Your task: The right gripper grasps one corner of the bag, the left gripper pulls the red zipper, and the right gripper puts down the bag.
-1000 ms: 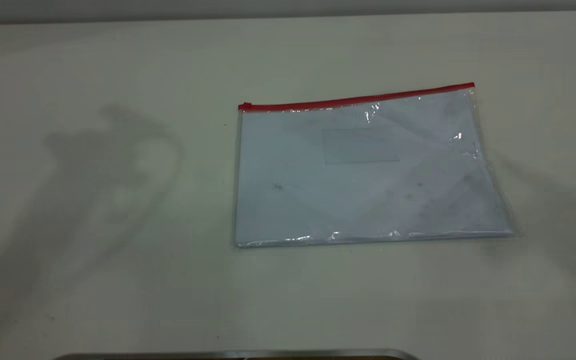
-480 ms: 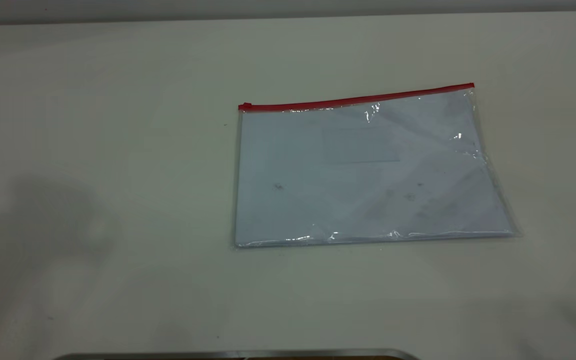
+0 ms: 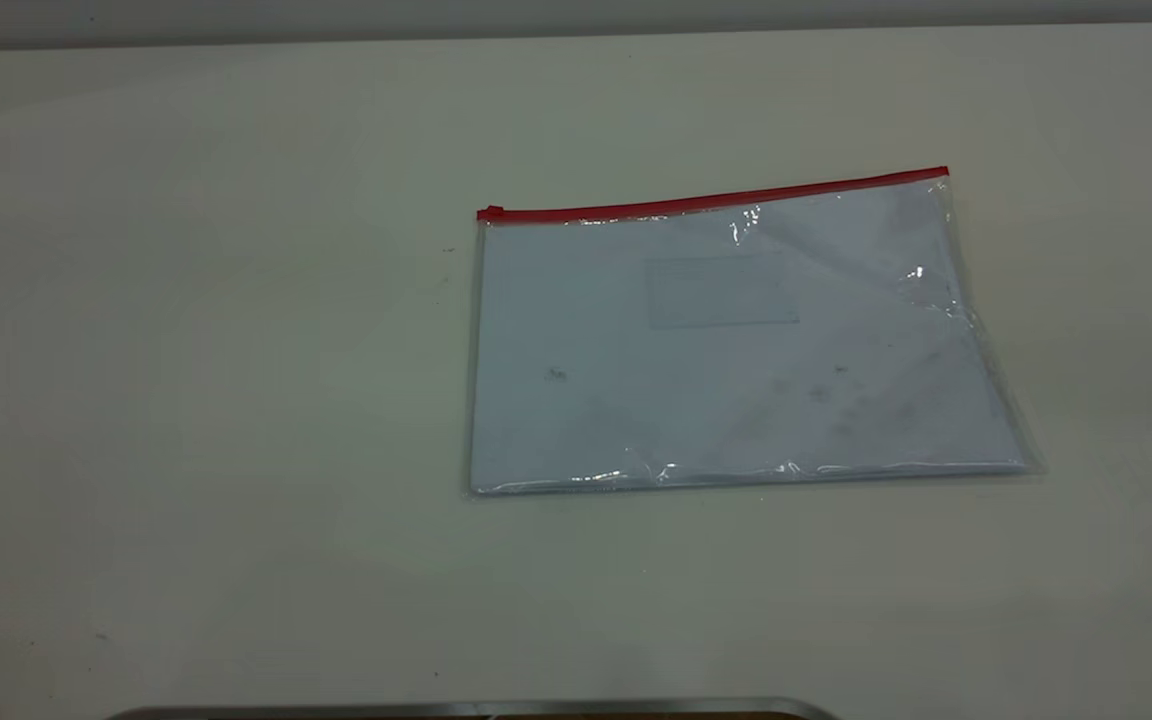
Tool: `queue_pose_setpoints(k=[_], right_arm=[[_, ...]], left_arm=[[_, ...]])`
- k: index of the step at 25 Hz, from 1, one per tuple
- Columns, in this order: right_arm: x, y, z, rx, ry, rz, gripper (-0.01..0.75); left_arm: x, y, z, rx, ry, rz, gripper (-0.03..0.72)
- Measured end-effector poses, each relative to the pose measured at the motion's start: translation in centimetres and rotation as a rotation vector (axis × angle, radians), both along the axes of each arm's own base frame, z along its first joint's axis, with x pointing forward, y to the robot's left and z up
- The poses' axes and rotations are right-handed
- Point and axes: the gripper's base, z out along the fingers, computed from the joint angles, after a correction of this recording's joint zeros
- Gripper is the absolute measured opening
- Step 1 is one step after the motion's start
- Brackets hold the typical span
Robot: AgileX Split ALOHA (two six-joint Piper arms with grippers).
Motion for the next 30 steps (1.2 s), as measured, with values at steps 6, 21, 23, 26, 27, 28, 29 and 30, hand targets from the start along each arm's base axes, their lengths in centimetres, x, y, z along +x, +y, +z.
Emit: queue_pose_setpoints(k=[6, 21, 23, 26, 27, 28, 29, 30], right_arm=[[-2.7, -0.9, -2.7, -0.096, -0.065, -0.065, 0.504], [-3.8, -2.8, -7.8, -0.148, -0.111, -0.297, 0.557], [-3.7, -2.8, -7.9, -0.144, -0.111, -0.310, 0.557], [-3.6, -3.0, -7.8, -0.141, -0.114, -0.327, 0.557], [-3.6, -3.0, -7.9, -0.141, -0.114, -0.329, 0.557], [-3.6, -3.0, -7.9, -0.142, -0.113, -0.331, 0.557], [-3.6, -3.0, -7.9, -0.141, -0.113, -0.332, 0.557], [-3.6, -3.0, -7.9, -0.140, -0.113, -0.333, 0.557]], left_arm=[[-3.8, 1.2, -4.4, -0.002, -0.004, 0.001, 0.482], [-5.7, 1.8, -11.4, 0.025, 0.081, -0.002, 0.484], [-5.6, 1.8, -11.8, 0.028, 0.093, -0.002, 0.484], [-5.4, 1.7, -12.8, 0.035, 0.116, -0.003, 0.484], [-5.3, 1.7, -13.2, 0.039, 0.116, -0.008, 0.484], [-5.2, 1.6, -13.4, 0.045, 0.116, -0.015, 0.484], [-5.1, 1.6, -13.6, 0.051, 0.115, -0.024, 0.484], [-5.1, 1.6, -13.6, 0.053, 0.112, -0.030, 0.484]])
